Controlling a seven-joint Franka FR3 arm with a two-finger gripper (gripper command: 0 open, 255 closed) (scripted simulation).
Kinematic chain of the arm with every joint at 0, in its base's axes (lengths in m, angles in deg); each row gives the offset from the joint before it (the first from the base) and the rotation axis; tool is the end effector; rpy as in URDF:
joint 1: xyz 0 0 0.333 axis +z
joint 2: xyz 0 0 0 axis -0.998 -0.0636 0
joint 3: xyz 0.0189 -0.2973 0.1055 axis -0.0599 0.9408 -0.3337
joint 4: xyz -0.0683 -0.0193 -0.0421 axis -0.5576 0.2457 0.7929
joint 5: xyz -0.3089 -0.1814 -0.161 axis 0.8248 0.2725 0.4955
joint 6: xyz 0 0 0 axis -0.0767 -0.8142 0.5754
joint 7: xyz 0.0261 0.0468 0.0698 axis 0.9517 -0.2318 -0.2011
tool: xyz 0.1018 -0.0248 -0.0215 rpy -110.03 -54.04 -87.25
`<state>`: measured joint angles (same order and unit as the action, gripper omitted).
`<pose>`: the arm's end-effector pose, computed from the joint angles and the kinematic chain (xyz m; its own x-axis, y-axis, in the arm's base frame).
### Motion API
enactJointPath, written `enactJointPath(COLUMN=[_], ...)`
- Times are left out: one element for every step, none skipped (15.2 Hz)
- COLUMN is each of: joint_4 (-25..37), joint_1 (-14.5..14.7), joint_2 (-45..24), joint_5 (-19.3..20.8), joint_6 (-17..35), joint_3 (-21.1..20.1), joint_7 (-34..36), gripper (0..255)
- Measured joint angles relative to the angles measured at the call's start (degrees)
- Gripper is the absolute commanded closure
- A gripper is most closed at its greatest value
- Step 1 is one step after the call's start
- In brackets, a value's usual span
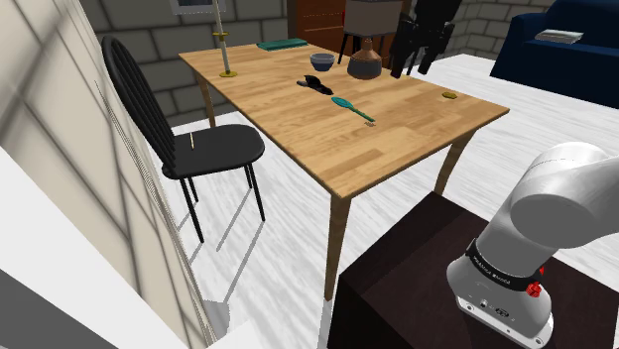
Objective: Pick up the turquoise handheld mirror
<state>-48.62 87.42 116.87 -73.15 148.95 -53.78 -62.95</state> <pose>0.3132 -0.0182 0.5992 0.9800 -0.1568 0.1225 -0.1491 -0.9864 -0.0695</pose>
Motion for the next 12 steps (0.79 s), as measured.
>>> enactJointPath(joint_4=[0.0,0.0,0.3,0.1,0.5,0.7,1.4,1.8,1.9,2.2,3.2,4.4], joint_1=[0.0,-0.1,-0.1,-0.3,-0.4,-0.4,-0.6,-0.6,-0.6,-0.6,-0.7,-0.7], joint_2=[0.0,-0.6,-2.0,-3.4,-5.1,-6.8,-8.5,-10.4,-12.1,-14.1,-16.2,-18.3], joint_5=[0.0,0.2,0.4,0.7,0.9,1.1,1.3,1.4,1.5,1.5,1.5,1.4], joint_6=[0.0,0.6,1.6,3.0,4.2,5.5,6.5,7.9,9.3,10.9,11.8,12.7], joint_3=[0.0,0.4,0.9,1.7,2.4,3.1,3.9,4.6,5.4,5.9,6.9,7.7], joint_7=[0.0,-0.4,-0.9,-1.8,-2.6,-3.3,-4.2,-5.1,-5.9,-6.6,-7.6,-8.6], gripper=[0,0,0,0,0,0,0,0,0,0,0,0])
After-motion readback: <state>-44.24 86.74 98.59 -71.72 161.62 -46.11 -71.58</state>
